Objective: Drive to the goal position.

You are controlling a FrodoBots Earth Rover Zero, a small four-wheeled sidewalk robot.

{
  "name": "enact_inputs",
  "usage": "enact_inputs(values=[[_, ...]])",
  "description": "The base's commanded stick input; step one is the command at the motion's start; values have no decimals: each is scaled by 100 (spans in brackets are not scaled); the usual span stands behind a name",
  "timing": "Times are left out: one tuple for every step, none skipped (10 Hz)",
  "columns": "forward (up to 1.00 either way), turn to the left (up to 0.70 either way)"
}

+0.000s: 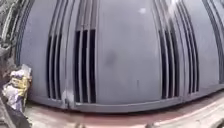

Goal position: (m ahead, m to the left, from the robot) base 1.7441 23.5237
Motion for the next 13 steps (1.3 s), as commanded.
enact_inputs(values=[[-45,0],[-45,0],[-45,0],[-45,0],[-45,0],[-45,0],[-45,0],[-45,0],[-5,0],[0,0],[0,0],[0,0],[0,0]])
